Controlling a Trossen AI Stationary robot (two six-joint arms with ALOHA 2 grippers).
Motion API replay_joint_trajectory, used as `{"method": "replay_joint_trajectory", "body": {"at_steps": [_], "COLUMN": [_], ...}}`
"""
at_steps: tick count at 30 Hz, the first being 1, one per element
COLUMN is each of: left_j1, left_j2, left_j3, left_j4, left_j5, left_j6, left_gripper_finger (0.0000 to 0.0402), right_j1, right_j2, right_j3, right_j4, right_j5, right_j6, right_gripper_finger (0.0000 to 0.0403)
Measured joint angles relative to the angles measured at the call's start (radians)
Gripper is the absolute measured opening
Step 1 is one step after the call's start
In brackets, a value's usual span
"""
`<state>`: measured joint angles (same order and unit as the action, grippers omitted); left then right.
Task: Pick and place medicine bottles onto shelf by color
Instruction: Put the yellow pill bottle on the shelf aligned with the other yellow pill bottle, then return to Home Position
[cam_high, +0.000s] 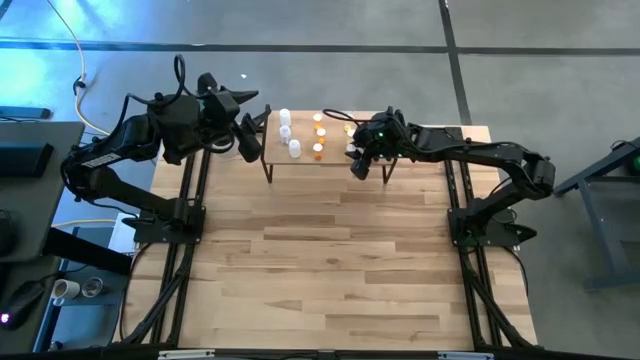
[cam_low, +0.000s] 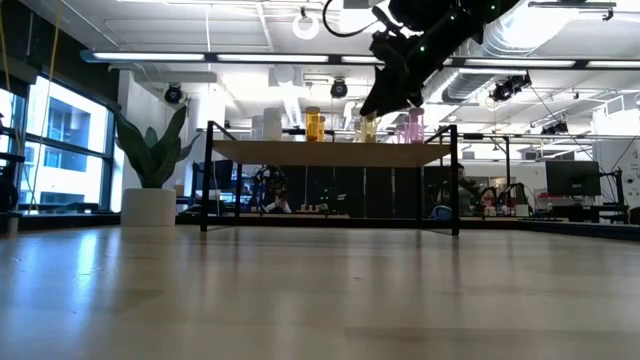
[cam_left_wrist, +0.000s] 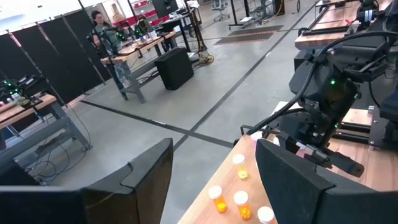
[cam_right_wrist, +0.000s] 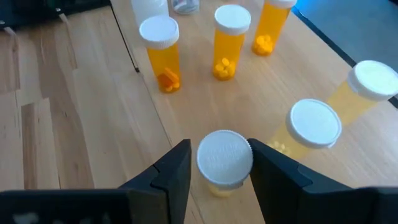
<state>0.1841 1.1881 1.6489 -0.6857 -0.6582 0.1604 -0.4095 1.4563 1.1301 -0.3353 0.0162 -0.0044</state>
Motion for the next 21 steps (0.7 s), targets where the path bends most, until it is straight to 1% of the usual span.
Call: {"method": "replay_joint_trajectory", "body": {"at_steps": [5, 12, 16, 18, 21], "left_j1": [0.000, 0.000, 0.000, 0.000, 0.000], "left_j2": [0.000, 0.000, -0.010, -0.027, -0.066], "left_j3": [0.000, 0.000, 0.000, 0.000, 0.000], "left_j4": [0.000, 0.000, -0.009, -0.035, -0.136], "left_j5": [0.000, -0.001, 0.002, 0.017, 0.041], "left_j6": [0.000, 0.013, 0.033, 0.014, -0.066], "left_gripper_finger": [0.0220, 0.0220, 0.0220, 0.0220, 0.0220], "right_j1": [0.000, 0.000, 0.000, 0.000, 0.000], "right_j2": [-0.011, -0.012, -0.012, -0.012, -0.012], "right_j3": [0.010, 0.072, 0.129, 0.160, 0.217], "right_j4": [-0.004, -0.031, -0.081, -0.104, -0.128], "right_j5": [-0.001, -0.001, -0.007, -0.007, -0.008], "right_j6": [0.004, -0.001, -0.003, 0.005, 0.030], "right_gripper_finger": [0.0147, 0.0147, 0.0147, 0.0147, 0.0147]}}
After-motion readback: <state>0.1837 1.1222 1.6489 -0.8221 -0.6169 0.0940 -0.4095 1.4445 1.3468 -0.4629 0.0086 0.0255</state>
